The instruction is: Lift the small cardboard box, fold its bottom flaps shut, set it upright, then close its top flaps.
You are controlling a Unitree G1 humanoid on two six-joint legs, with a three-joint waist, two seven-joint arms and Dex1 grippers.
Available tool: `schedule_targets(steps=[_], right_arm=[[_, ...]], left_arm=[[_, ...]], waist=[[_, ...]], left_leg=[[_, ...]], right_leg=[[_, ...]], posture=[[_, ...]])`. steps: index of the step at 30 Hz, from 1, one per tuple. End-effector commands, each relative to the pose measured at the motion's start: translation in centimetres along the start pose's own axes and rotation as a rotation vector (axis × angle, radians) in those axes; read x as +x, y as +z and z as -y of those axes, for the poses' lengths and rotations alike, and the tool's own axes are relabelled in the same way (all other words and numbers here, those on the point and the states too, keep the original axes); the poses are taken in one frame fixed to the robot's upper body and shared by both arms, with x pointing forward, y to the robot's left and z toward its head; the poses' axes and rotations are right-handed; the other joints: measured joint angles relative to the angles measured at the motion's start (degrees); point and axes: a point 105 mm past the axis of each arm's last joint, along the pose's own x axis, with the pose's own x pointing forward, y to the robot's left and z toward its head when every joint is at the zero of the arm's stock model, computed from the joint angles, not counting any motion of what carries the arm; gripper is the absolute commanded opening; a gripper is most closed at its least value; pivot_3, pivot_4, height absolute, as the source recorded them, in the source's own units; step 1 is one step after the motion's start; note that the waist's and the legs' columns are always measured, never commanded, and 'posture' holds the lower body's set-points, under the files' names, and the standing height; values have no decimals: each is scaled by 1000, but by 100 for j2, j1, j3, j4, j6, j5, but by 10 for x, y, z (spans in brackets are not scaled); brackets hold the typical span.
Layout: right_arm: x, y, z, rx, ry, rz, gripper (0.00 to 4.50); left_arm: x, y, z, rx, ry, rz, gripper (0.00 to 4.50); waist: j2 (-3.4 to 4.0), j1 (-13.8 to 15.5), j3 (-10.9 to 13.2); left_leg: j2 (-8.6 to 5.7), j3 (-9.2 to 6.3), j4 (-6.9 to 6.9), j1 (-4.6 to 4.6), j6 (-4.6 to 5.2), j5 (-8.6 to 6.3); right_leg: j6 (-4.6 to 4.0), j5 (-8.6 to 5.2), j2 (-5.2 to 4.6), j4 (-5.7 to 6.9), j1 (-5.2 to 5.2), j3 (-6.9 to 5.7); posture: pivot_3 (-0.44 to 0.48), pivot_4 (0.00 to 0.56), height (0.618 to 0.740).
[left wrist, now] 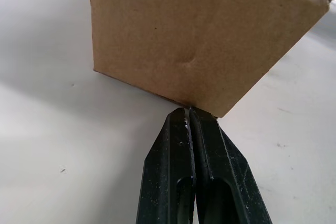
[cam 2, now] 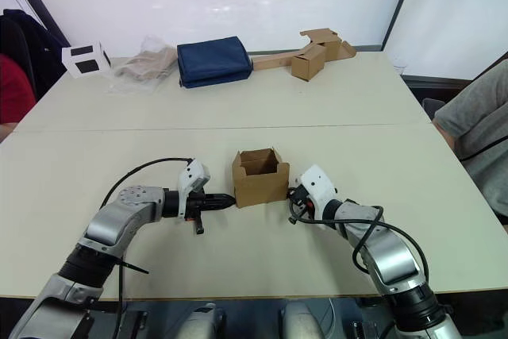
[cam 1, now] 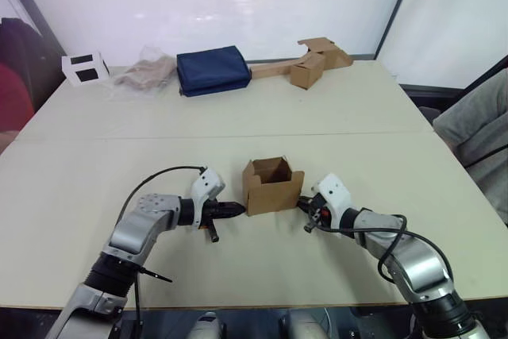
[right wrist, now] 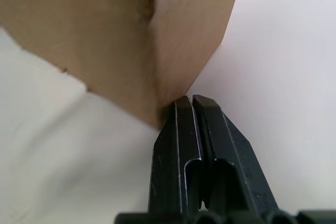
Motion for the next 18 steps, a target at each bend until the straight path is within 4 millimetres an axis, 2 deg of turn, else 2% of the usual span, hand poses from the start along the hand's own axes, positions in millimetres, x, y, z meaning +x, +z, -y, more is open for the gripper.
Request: schedule_targets(steps=[1, 7, 18], right_arm=[[-3, 11, -8, -7, 33, 42, 0], [-4, 12, -18, -3, 77, 46, 0], [-10, 7, -17, -60, 95, 19, 0]], left_arm=[[1, 3, 1, 23, 6, 3, 85], [0, 2, -7, 14, 54, -7, 85], [-8, 3, -10, 39, 52, -30, 85]], waist=[[0, 0, 0], [0, 0, 0], [0, 0, 0]], left_leg=[[0, 0, 0, 1, 0, 0], [0, 0, 0, 2, 1, 0], [0, 0, -1, 16, 2, -1]], right_leg=[[0, 0, 0, 0, 1, 0], [0, 0, 0, -1, 3, 0], [0, 0, 1, -2, 17, 0]], posture=[[0, 150, 740], [0, 150, 740], [0, 150, 740]])
